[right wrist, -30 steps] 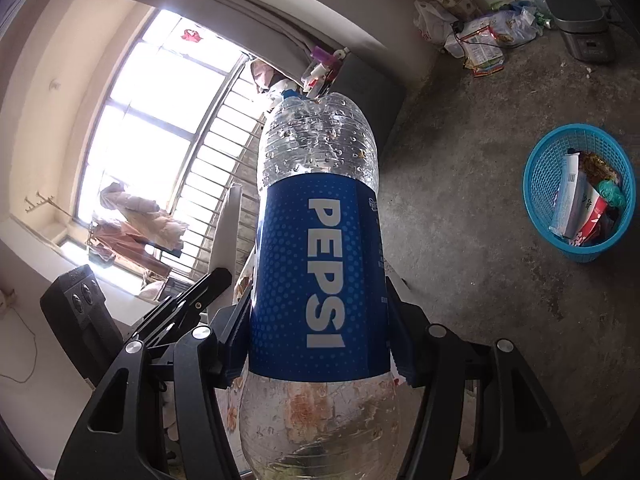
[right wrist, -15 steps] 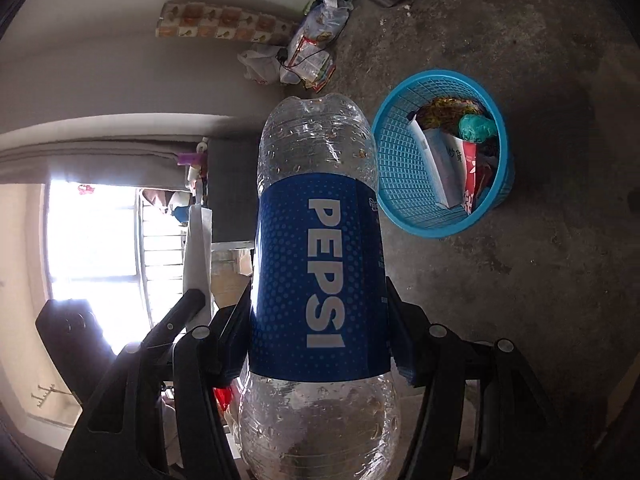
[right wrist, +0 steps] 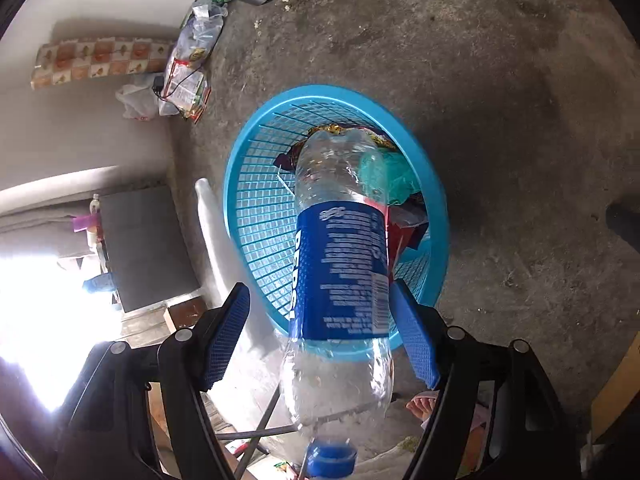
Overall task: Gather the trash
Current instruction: 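Carry the tissue roll and Pepsi bottle over the blue wastebasket and release both, then return both grippers from the wastebasket to the table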
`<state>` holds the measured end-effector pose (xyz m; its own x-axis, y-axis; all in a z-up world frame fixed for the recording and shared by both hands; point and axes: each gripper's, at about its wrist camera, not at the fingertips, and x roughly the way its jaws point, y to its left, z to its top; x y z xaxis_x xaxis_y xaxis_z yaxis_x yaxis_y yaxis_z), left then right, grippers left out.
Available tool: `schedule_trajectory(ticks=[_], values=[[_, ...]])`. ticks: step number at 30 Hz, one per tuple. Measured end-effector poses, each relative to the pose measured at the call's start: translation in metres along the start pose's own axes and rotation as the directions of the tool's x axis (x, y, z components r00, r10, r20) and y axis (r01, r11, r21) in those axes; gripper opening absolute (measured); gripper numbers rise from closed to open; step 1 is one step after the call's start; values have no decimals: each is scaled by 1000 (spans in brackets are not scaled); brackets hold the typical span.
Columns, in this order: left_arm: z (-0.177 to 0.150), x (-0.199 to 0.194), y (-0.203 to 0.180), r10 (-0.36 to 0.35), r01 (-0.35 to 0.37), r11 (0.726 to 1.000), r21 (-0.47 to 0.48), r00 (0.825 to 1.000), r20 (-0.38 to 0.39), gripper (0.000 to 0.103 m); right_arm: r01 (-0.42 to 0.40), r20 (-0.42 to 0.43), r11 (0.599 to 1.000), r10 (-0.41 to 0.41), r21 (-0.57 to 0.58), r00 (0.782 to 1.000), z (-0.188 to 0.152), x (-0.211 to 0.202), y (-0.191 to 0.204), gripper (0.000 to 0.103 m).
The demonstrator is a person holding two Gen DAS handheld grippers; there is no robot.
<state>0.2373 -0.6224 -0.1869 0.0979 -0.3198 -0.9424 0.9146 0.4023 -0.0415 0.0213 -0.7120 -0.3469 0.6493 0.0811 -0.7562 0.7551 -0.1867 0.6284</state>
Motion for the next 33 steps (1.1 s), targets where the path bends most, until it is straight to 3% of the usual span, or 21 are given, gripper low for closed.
schedule_trajectory(ticks=[3,9,16,20,26,33], values=[[-6,-18,6,4,-5,1000,22,999,35,45,-45,47,999,45,-19,998,-10,-15,-7,70],[-26,-72,13,-1,-2,1000,20,993,117,45,-18,141,994,34,-109,989,-45,-59,-1,70],[-65,-176,27,-34,37,999,-5,953,301,57,-2,221,943,80,-334,972,-97,-107,53,70],[-98,-233,45,-14,37,998,-50,918,396,67,14,253,865,131,-501,959,-135,-134,95,70],[-161,-305,79,64,24,986,-166,863,501,82,39,270,712,214,-701,939,-198,-170,149,70],[-240,-365,123,225,-24,939,-342,796,562,89,72,269,542,294,-837,917,-270,-195,188,79]])
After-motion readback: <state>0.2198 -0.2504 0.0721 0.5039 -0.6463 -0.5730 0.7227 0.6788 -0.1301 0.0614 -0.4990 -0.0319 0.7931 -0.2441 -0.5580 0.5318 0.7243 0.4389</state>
